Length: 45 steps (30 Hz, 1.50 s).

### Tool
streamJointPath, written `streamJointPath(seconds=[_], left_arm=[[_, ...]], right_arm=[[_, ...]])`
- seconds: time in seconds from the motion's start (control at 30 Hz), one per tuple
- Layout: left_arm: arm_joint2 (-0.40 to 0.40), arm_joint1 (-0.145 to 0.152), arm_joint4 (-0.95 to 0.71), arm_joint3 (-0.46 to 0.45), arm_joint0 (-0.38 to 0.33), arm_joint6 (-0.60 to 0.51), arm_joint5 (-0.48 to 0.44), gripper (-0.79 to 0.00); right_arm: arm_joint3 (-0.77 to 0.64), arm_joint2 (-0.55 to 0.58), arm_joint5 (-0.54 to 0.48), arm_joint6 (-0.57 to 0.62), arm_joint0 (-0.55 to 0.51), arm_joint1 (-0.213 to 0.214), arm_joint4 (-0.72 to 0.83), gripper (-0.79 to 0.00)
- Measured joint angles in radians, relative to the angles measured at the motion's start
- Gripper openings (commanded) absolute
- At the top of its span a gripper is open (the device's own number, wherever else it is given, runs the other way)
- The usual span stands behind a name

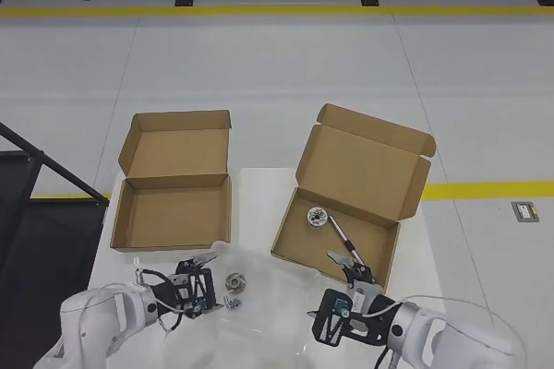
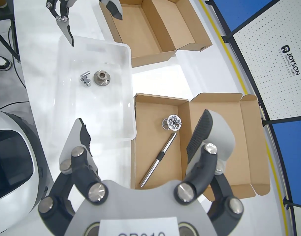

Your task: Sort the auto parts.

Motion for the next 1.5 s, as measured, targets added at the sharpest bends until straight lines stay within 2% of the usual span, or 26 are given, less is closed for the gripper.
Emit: streamJointPath(seconds=[0.2, 0.33, 0.43, 0.57, 0.67, 0.73, 1.07, 1.23, 1.3, 1.43, 1.5], left_arm=[[0.180, 0.079, 0.102, 0.096, -0.151, 0.027, 0.000, 0.000], [0.307, 0.130, 0.060, 0.174, -0.280, 0.057, 0.000, 0.000], [0.424, 0.168, 0.007, 0.233, -0.384, 0.041, 0.000, 0.000], [0.627, 0.215, -0.102, 0.285, -0.543, 0.016, 0.000, 0.000], [0.788, 0.237, -0.199, 0.315, -0.660, -0.005, 0.000, 0.000], [0.859, 0.240, -0.225, 0.320, -0.702, -0.010, 0.000, 0.000], [0.836, 0.239, -0.216, 0.320, -0.684, -0.011, 0.004, 0.000], [0.837, 0.229, -0.241, 0.341, -0.667, -0.055, 0.031, 0.000], [0.842, 0.220, -0.244, 0.351, -0.674, -0.095, 0.021, -0.102], [0.859, 0.201, -0.255, 0.361, -0.689, -0.166, 0.008, -0.095], [0.876, 0.189, -0.262, 0.370, -0.702, -0.181, -0.001, -0.148]], right_arm=[[0.000, 0.000, 0.000, 0.000, 0.000, 0.000, 0.000, 0.000], [0.000, 0.000, 0.000, 0.000, 0.000, 0.000, 0.000, 0.000], [0.000, 0.000, 0.000, 0.000, 0.000, 0.000, 0.000, 0.000], [0.000, 0.000, 0.000, 0.000, 0.000, 0.000, 0.000, 0.000], [0.000, 0.000, 0.000, 0.000, 0.000, 0.000, 0.000, 0.000], [0.000, 0.000, 0.000, 0.000, 0.000, 0.000, 0.000, 0.000], [0.000, 0.000, 0.000, 0.000, 0.000, 0.000, 0.000, 0.000], [0.000, 0.000, 0.000, 0.000, 0.000, 0.000, 0.000, 0.000], [0.000, 0.000, 0.000, 0.000, 0.000, 0.000, 0.000, 0.000], [0.000, 0.000, 0.000, 0.000, 0.000, 0.000, 0.000, 0.000], [0.000, 0.000, 0.000, 0.000, 0.000, 0.000, 0.000, 0.000]])
